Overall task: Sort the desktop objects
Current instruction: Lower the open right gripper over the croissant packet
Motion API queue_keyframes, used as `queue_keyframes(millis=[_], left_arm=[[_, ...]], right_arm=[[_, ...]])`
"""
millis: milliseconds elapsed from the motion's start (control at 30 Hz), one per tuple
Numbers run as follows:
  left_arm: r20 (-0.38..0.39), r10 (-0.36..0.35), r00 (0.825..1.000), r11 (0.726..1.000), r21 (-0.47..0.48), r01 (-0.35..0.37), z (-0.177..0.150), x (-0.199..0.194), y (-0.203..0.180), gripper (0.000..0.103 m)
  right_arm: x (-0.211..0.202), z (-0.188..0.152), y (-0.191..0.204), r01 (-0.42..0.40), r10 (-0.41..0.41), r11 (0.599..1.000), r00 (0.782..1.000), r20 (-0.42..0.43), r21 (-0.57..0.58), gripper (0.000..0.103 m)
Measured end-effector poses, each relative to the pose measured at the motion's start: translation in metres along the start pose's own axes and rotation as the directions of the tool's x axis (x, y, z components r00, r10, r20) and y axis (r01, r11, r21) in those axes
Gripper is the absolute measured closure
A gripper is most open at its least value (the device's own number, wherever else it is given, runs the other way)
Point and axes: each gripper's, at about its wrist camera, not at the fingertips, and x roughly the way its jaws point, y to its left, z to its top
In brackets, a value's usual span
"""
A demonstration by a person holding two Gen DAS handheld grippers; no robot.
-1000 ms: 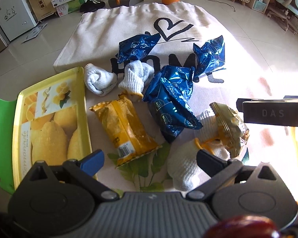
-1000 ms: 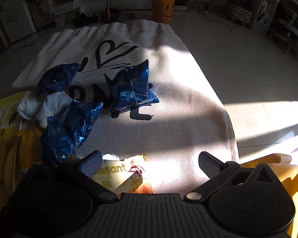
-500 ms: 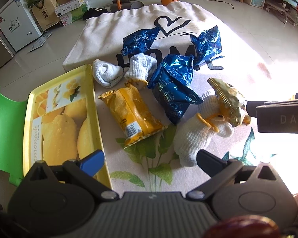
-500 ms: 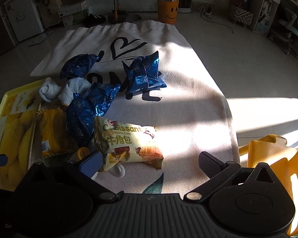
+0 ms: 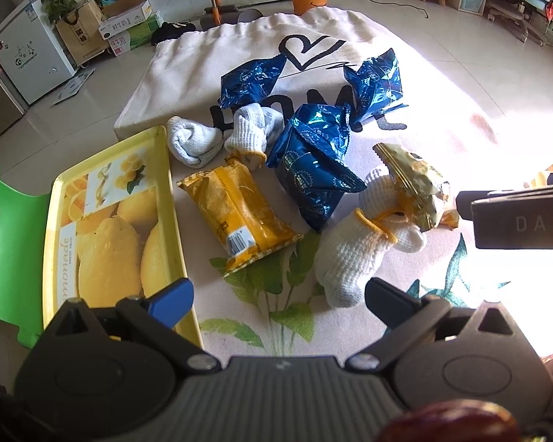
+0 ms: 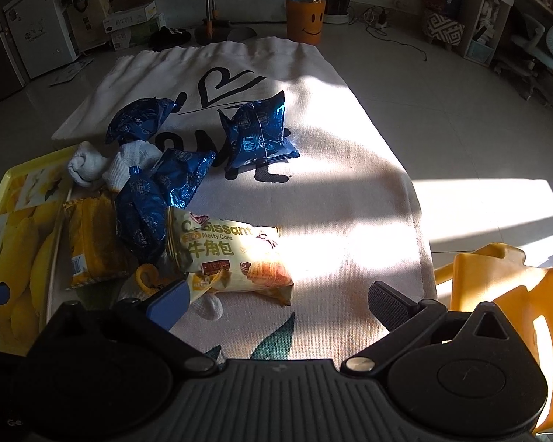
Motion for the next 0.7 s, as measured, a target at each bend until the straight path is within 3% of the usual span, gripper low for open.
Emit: queue_keyframes(millis=[700], left_arm=[[-0.007,-0.011,1.0,1.0,0.017,0.011,0.002,0.003,-0.011,0.001]], right_arm=[[0.002,-0.001,-0.01,0.016,-0.015,0.998,1.0,-0.012,0.067,0.0]])
